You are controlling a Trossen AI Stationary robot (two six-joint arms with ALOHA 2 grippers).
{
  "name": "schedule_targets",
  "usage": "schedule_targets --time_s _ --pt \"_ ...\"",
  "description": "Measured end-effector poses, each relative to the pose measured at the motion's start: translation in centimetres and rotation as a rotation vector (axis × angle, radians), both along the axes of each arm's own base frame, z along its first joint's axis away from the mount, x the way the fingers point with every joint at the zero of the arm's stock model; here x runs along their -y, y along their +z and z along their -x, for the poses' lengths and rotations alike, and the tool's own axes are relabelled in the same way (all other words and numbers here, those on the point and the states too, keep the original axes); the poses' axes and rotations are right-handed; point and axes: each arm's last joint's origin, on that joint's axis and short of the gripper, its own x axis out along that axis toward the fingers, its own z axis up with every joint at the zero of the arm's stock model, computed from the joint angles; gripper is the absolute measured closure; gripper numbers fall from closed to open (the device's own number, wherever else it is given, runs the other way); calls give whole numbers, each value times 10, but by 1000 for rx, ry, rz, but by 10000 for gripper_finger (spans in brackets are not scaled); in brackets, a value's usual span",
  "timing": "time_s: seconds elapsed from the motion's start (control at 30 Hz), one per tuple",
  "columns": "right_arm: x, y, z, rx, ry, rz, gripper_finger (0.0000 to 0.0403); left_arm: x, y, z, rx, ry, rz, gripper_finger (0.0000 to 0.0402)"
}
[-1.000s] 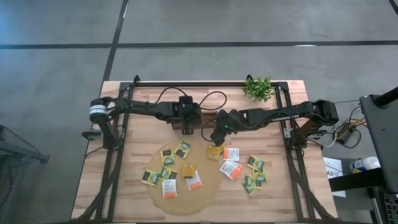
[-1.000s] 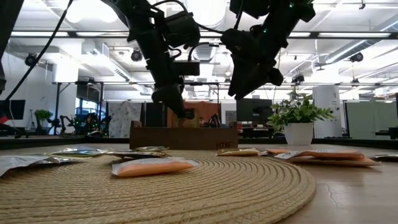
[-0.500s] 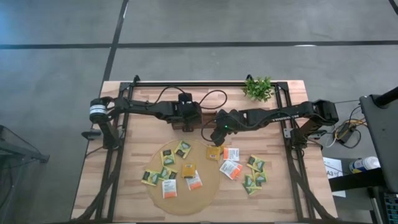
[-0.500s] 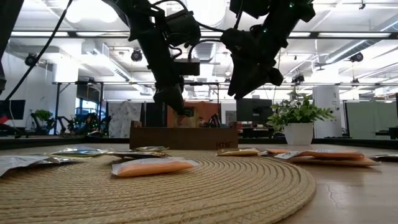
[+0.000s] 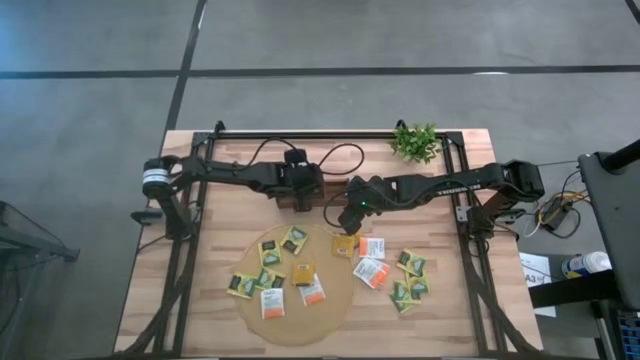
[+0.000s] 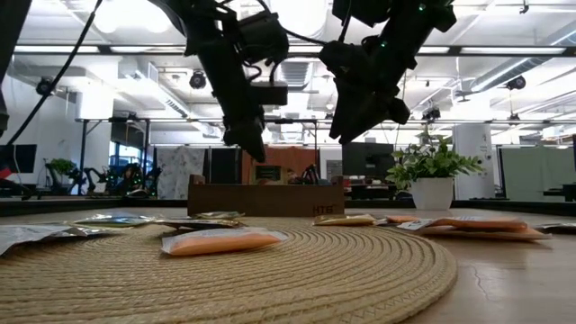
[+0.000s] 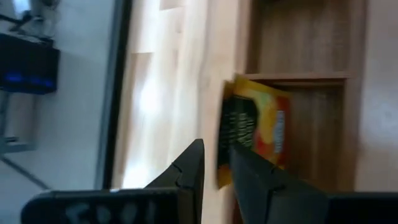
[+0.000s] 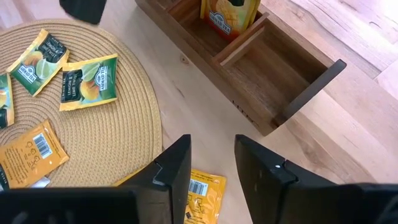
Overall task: Pick & Place Tea
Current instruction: Put the yellow tea bag into the middle section of the wooden organizer, then put the green tea bag into the left section of the wooden organizer
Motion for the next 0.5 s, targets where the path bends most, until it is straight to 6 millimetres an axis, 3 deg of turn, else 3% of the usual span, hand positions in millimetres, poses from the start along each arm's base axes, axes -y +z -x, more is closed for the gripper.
schedule_targets --time_s 0.23,0.5 --pt "0 0 0 0 7 -3 281 15 41 20 97 23 -42 330" --pt "-2 0 0 -6 47 -35 280 42 79 57 344 56 310 330"
